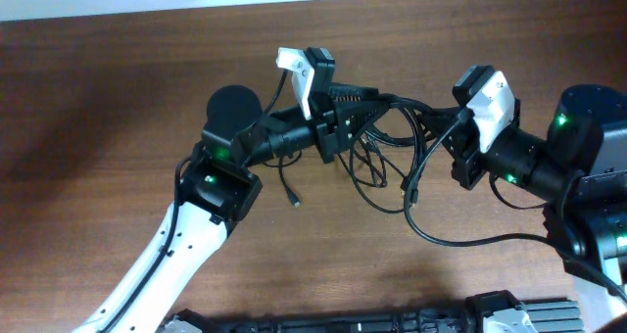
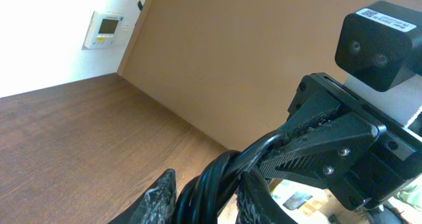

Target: Untangle cables

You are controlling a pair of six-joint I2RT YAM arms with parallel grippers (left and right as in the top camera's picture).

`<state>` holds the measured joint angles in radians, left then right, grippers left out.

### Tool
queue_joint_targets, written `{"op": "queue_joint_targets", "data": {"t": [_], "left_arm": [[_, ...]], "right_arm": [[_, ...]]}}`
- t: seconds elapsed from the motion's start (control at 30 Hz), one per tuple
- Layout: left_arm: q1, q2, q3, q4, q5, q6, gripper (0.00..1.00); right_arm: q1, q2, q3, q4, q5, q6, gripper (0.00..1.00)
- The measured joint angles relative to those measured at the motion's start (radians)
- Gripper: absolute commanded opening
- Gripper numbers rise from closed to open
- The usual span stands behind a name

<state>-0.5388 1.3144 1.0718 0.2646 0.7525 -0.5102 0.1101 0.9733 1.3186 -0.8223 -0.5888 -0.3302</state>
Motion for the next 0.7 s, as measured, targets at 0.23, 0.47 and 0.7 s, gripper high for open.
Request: {"op": "queue_joint_targets", "data": {"t": [0.23, 0.47, 0.7], "left_arm": [[0.003, -0.001, 0.0, -0.088, 0.001, 0.0, 0.36], [0.003, -0.001, 0.0, -0.102, 0.029, -0.004, 0.06], [0.004, -0.001, 0.0, -0.104, 0.045, -0.003, 0.0]], "right_arm": [[0.0, 0.0, 0.0, 0.008, 0.023, -0.008, 0.04], [0.0, -0.002, 0.0, 0.024, 0.028, -0.01, 0.04], [-0.003, -0.002, 0.0, 0.026, 0.038, -0.01, 0.04]]}}
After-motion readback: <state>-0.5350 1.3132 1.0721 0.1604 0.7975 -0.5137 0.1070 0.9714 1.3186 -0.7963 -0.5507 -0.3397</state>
